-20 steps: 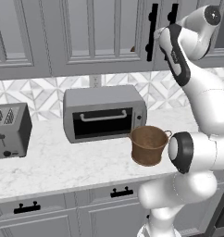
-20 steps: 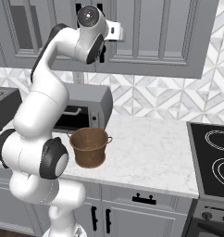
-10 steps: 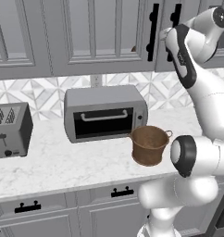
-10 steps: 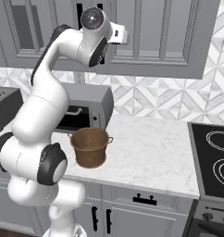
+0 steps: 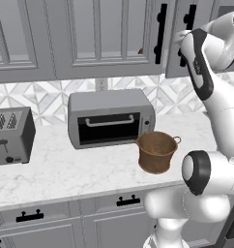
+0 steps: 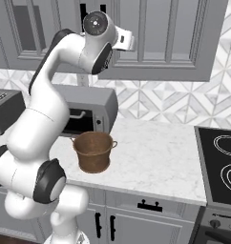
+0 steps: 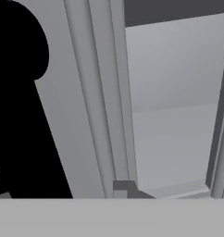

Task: Open the cabinet, pick up the bread from the cabinet and place it in the basket. Then move the basket to the dining counter.

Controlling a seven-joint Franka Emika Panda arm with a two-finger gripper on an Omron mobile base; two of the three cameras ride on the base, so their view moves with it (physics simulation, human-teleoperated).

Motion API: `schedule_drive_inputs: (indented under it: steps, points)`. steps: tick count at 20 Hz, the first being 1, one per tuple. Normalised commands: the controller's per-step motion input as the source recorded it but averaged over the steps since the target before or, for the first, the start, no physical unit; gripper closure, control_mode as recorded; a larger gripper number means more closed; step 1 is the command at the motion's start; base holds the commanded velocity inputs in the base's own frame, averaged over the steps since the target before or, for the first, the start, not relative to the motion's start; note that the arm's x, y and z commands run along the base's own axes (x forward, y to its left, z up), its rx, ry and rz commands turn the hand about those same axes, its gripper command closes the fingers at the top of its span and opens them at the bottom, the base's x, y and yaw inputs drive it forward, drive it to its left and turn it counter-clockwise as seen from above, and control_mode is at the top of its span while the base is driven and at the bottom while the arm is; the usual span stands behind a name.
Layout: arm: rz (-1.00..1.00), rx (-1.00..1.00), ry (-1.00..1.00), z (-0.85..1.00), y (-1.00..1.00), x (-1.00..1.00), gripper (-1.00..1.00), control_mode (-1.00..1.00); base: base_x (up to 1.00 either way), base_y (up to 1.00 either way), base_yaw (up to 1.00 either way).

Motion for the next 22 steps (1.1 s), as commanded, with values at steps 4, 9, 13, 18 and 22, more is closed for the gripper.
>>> schedule_drive_inputs:
  steps: [4,9,13,18,22]
  points:
    - [0.0,0.08,0.0,0.0,-1.0,-0.4,1.0,-1.0,0.0,0.0,0.0]
    - [0.03,0.1,-0.02,0.0,-1.0,-0.4,1.0,-1.0,0.0,0.0,0.0]
    - [0.13,0.1,-0.09,0.0,-1.0,-0.48,1.0,-1.0,0.0,0.0,0.0]
    - [0.13,0.08,-0.12,0.0,-1.0,-0.54,1.0,-1.0,0.0,0.0,0.0]
    - [0.09,0.06,-0.09,0.0,-1.0,-0.55,1.0,-1.0,0.0,0.0,0.0]
